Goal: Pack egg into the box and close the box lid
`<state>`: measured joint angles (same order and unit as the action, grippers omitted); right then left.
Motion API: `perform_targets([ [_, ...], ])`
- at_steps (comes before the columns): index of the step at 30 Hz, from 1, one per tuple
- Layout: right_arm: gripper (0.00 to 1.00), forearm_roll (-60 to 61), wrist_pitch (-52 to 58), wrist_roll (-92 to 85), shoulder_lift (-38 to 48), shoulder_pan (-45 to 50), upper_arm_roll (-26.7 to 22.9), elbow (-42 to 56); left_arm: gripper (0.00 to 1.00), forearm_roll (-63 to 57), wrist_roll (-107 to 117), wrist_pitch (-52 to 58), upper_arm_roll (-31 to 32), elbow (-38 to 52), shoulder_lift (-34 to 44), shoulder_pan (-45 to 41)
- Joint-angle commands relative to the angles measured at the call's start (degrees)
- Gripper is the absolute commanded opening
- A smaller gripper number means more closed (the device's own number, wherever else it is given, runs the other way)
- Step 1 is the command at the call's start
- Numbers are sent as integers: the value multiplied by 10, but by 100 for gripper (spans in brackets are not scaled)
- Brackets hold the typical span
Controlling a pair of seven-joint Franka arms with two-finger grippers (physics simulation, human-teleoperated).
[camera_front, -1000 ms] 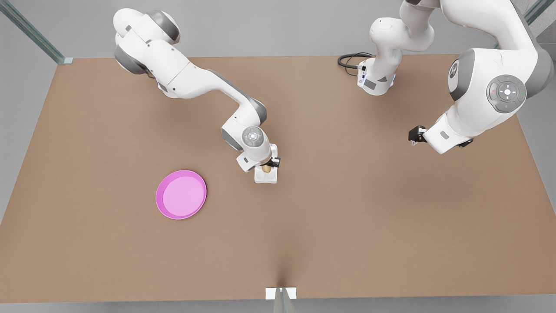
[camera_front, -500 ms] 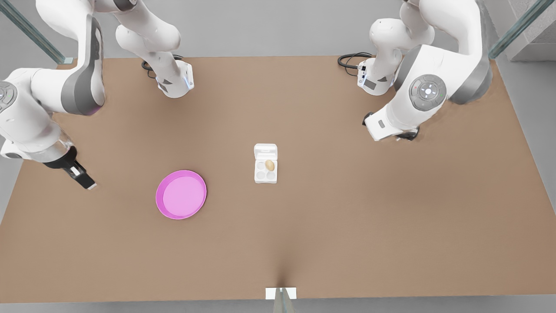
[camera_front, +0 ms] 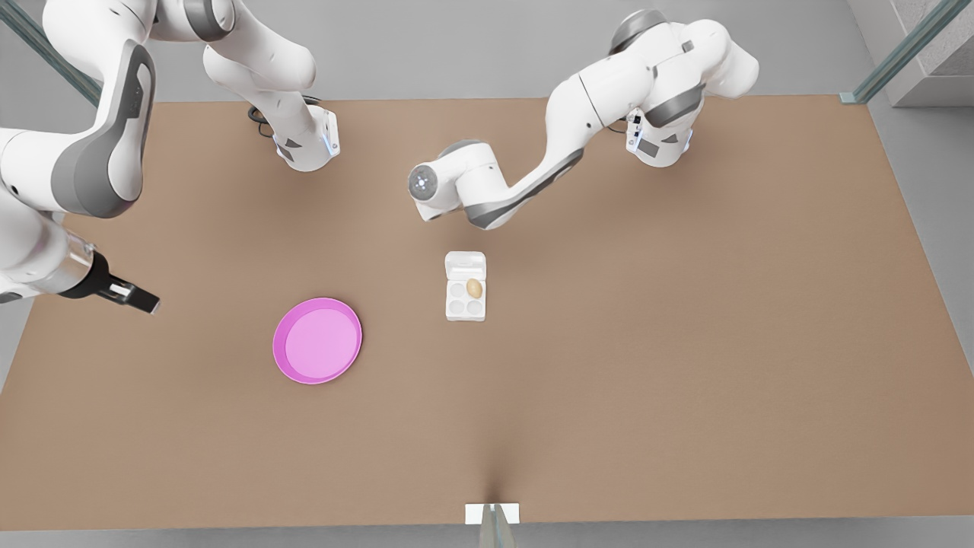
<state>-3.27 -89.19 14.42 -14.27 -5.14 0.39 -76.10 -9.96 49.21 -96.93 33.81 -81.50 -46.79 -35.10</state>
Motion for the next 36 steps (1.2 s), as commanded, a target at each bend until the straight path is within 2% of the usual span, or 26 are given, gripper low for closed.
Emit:
perform_targets([
  [1,100,0,2,-196,1,-1,0,0,21,-16,435,-114,-9,0,-10,0],
  [7,100,-1,3,-198,1,-1,0,0,21,-20,429,-154,-14,1,-24,0],
  [14,100,-12,4,-199,3,-4,0,0,21,-43,412,-107,-15,22,-8,22],
  [23,100,-14,4,-194,1,-9,1,0,21,-50,401,-110,-52,41,-9,23],
  [36,100,-4,-5,-193,-7,6,4,0,21,-48,391,-84,-62,93,-8,44],
])
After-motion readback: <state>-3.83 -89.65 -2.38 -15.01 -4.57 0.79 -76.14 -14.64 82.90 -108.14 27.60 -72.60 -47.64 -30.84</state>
